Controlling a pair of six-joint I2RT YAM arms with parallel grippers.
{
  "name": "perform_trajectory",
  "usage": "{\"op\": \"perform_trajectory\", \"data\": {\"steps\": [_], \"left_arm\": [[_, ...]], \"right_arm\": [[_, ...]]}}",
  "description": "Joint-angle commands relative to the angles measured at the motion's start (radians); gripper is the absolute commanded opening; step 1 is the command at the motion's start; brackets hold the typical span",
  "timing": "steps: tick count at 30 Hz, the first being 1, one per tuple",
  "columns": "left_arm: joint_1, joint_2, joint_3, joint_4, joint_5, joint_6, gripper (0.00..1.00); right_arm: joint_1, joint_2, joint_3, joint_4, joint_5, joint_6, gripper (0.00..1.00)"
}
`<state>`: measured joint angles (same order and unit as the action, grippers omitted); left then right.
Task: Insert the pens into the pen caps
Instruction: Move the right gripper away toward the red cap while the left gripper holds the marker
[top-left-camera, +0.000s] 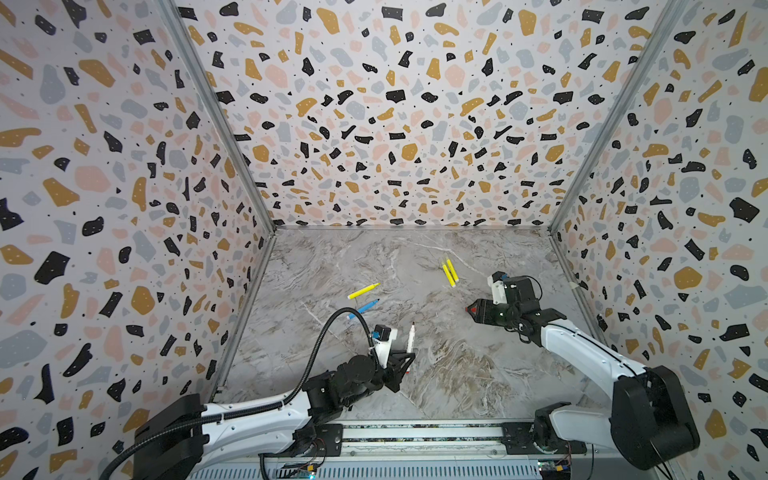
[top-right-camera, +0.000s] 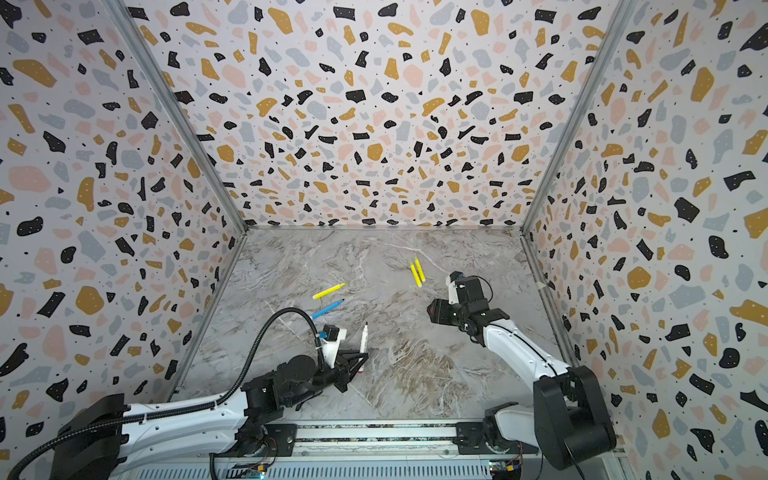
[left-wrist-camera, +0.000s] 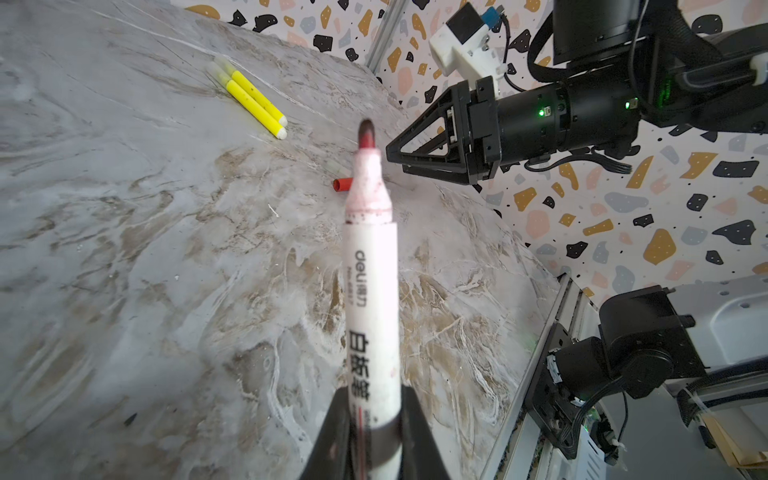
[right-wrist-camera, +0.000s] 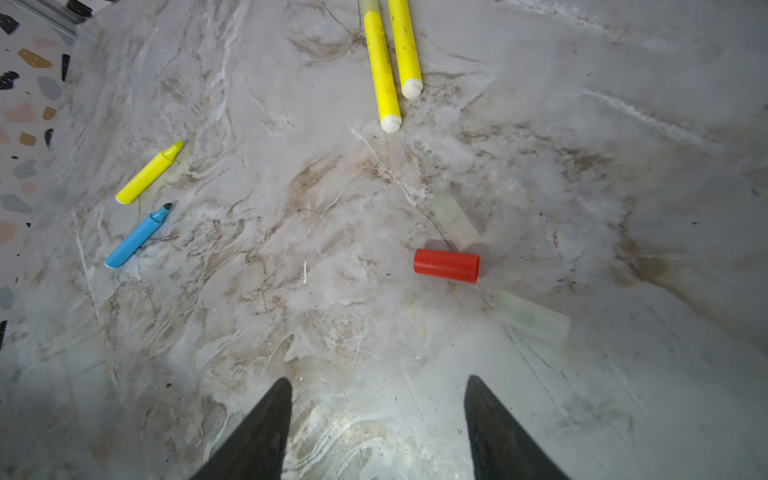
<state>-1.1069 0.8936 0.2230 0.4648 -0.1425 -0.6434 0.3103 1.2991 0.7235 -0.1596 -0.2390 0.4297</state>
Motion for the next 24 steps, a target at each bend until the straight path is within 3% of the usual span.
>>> {"op": "perform_trajectory", "data": {"steps": [1, 24], "left_arm": [[-0.003, -0.042, -0.020, 0.007, -0.025, -0.013, 0.00], [-0.002, -0.076, -0.035, -0.014, -0.041, -0.017, 0.00]], "right_arm": [[-0.014, 0.055, 0.069, -0.021, 0.013, -0.058, 0.67], [-0.017, 0.303, 0.157, 0.033, 0.041, -0.117, 0.67]]}}
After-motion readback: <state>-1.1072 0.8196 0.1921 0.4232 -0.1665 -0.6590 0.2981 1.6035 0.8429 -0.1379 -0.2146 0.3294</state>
